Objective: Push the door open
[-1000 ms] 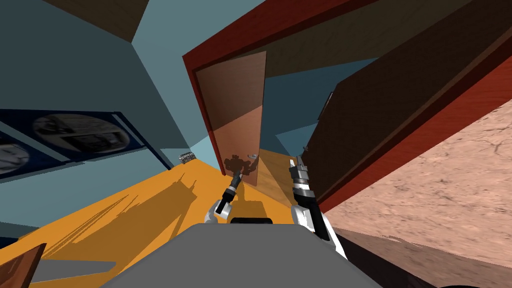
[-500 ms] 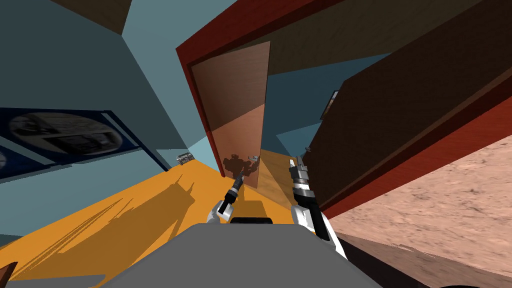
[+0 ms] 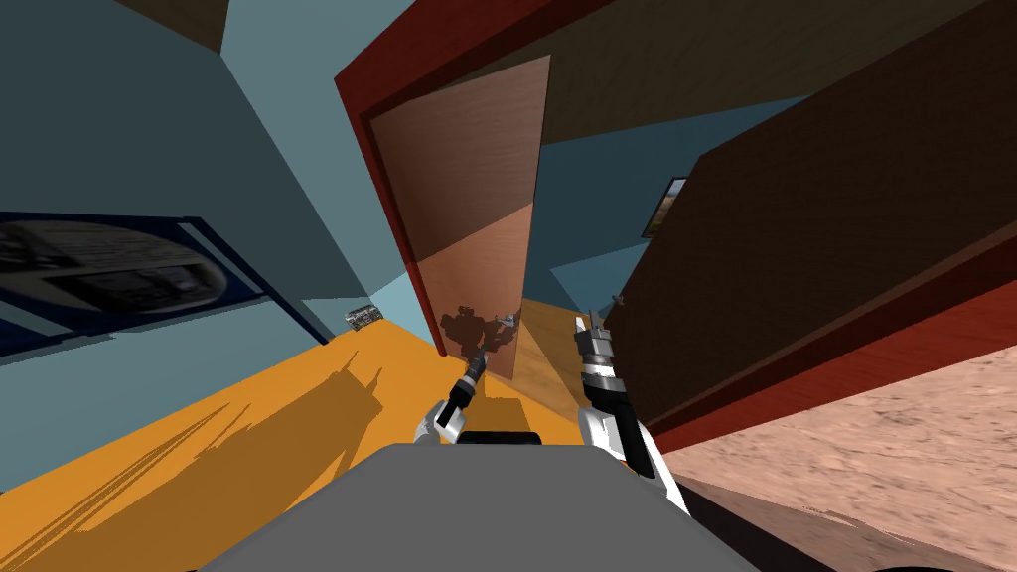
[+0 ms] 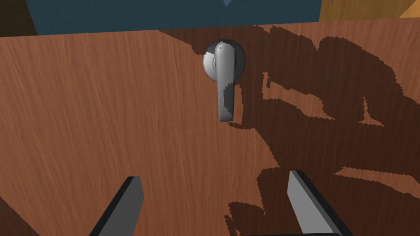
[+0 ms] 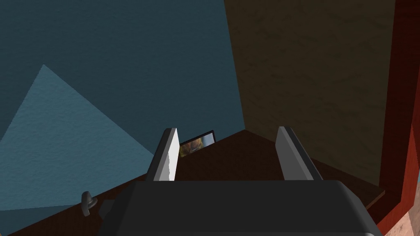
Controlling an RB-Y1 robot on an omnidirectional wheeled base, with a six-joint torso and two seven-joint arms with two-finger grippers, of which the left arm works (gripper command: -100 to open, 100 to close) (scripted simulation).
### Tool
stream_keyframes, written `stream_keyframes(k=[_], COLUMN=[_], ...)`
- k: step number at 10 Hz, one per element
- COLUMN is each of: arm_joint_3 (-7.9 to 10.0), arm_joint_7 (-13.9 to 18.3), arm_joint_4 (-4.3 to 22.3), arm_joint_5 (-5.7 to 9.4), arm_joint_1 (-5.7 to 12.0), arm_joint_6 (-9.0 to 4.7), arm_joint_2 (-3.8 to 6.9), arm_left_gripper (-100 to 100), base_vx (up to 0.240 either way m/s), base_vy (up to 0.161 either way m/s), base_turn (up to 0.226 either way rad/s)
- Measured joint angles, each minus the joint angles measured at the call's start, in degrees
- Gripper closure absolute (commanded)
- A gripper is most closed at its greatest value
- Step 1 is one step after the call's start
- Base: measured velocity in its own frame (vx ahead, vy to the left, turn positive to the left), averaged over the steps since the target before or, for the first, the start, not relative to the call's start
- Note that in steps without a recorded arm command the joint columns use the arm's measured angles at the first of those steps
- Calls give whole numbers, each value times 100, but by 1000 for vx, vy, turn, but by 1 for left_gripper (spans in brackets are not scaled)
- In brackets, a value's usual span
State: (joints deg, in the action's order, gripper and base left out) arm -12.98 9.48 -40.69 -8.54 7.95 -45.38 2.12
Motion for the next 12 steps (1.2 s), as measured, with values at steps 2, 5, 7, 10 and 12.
stream_keyframes(k=[2,5,7,10,12], arm_joint_3=[-20,-49,-30,1,34], arm_joint_7=[17,49,39,4,-23], arm_joint_4=[242,413,429,437,488], arm_joint_5=[-19,-42,-31,-15,2], arm_joint_1=[96,160,171,163,187], arm_joint_6=[-49,-79,-80,-82,-102], arm_joint_2=[-38,-62,-5,38,35], arm_left_gripper=[-100,-100,-100,-100,-100], base_vx=[71,72,167,199,195], base_vy=[10,3,-59,-85,-95], base_turn=[-7,-12,-21,-29,-31])
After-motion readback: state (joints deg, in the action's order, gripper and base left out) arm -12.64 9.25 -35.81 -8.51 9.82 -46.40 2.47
